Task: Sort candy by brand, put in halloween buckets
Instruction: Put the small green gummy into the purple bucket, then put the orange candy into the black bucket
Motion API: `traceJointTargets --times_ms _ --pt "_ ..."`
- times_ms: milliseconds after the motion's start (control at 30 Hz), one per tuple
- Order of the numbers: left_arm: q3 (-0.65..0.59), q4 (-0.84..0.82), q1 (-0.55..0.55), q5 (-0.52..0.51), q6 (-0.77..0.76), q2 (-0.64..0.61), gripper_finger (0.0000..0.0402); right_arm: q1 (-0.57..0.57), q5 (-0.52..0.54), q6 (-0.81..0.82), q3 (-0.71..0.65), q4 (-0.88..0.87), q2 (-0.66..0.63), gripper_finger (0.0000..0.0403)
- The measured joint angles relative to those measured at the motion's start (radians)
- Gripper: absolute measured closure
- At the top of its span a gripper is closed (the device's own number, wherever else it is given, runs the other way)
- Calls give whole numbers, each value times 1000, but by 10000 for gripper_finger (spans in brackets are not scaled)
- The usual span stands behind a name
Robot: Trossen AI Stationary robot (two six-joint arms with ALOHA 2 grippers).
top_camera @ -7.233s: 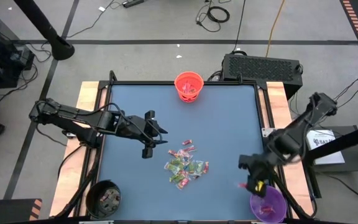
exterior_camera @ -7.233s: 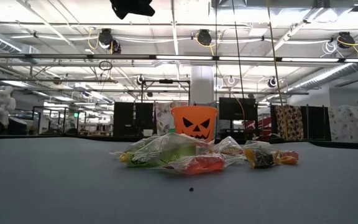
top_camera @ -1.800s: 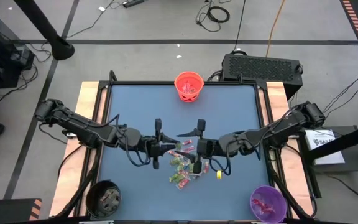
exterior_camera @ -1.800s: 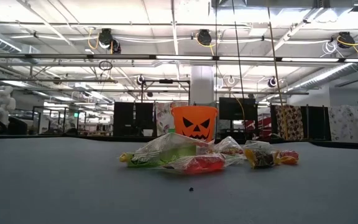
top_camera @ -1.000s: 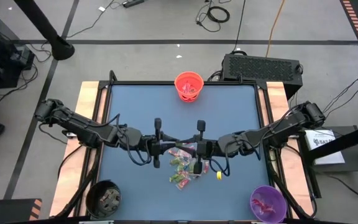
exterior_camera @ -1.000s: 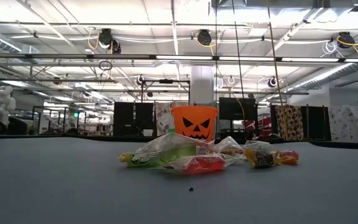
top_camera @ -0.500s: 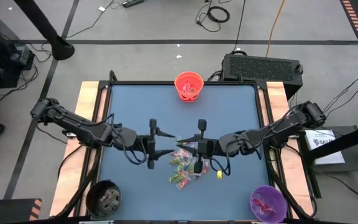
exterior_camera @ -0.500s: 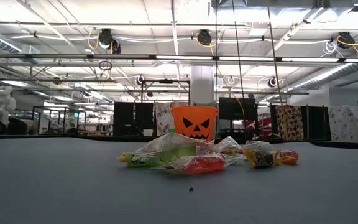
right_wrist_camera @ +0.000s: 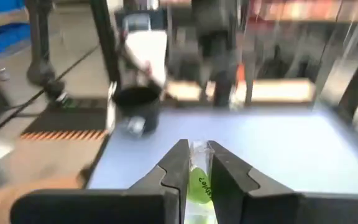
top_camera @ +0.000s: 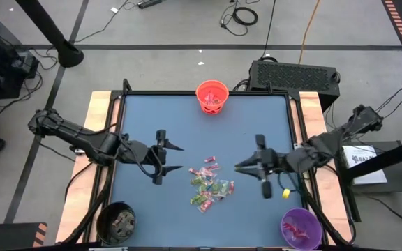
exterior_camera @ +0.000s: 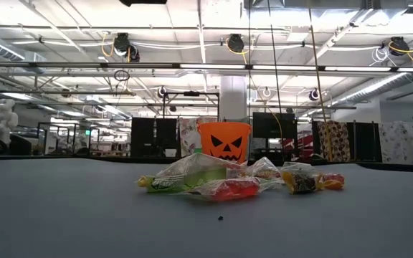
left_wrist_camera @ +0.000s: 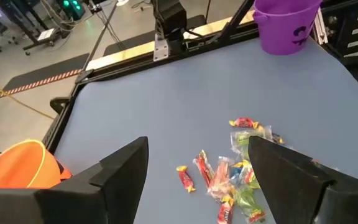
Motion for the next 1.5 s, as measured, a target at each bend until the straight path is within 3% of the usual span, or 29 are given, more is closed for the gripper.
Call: traceJointTargets --times_ms 133,233,367,733,933,1200,1367,1500 --pt "0 2 0 0 -1 0 118 62 -84 352 0 -311 -80 356" --pt "0 8 0 0 0 0 118 115 -193 610 0 -440 -98 356" --pt "0 23 1 0 0 0 118 213 -305 852 0 -455 -76 356" --pt "0 23 5 -2 -79 33 118 470 -359 1292 0 -447 139 355" --pt "0 19 5 1 -106 134 118 523 -469 1422 0 -451 268 344" --pt "0 1 5 30 -185 259 118 532 -495 1477 0 -471 302 250" --pt "0 -7 -20 144 -283 315 118 530 -430 1490 34 -512 281 218" --pt "0 -1 -47 151 -289 357 118 504 -333 1438 96 -631 281 221"
